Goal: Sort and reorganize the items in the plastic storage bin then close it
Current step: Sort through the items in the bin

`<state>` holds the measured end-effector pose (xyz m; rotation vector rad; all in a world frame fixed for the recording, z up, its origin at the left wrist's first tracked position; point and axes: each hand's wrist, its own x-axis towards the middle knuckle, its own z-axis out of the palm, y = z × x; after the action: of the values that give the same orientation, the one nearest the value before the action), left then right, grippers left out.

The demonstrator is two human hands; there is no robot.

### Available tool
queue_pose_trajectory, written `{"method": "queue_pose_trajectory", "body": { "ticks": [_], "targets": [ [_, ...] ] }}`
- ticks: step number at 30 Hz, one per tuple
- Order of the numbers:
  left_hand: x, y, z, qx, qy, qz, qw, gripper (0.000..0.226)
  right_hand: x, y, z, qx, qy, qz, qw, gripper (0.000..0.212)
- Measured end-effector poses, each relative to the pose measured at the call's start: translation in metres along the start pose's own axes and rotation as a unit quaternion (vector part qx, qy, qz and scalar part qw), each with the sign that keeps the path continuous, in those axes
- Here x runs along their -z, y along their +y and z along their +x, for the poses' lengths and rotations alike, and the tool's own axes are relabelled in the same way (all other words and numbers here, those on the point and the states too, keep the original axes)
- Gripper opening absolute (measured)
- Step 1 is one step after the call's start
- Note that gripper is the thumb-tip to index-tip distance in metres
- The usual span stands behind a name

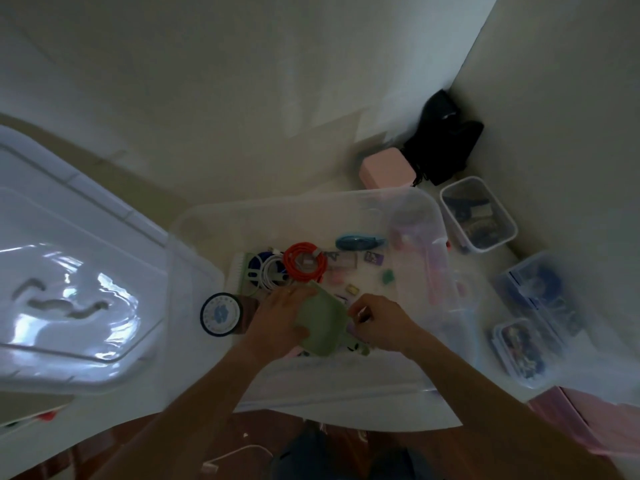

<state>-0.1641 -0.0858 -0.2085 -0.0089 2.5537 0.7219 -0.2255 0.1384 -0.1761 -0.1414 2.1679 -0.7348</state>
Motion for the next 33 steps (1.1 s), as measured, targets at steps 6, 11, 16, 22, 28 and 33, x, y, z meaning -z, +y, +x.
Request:
{"method": "queue_pose_trajectory", "body": {
  "ticks": [6,11,16,22,28,33],
  "targets": [
    [0.032,0.002,-0.013,0.064,0.099,-0.168,0.979,0.06,-0.005,-0.01,0.001,-0.056,-0.007,0.081,0.995,0.023],
    [0.07,-0.01,-0.042,0.132,0.143,-0.199,0.961,0.057,-0.006,-0.004,0.003,-0.051,-0.004,0.056,0.997,0.015],
    [0.121,-0.031,-0.065,0.151,0.33,-0.206,0.909,0.057,-0.007,-0.013,0.009,-0.015,0.067,0.056,0.996,0.007],
    [0.137,-0.033,-0.075,0.127,0.402,-0.13,0.897,0.051,-0.011,-0.035,0.018,0.029,0.093,0.14,0.985,0.01],
    [0.115,-0.017,-0.06,0.096,0.312,-0.343,0.881,0.045,-0.01,-0.068,0.015,0.077,0.153,0.219,0.961,0.026],
    [0.055,0.028,-0.033,0.036,0.136,-0.284,0.948,0.041,0.001,-0.046,-0.001,0.05,0.155,0.096,0.982,0.012]
  ]
}}
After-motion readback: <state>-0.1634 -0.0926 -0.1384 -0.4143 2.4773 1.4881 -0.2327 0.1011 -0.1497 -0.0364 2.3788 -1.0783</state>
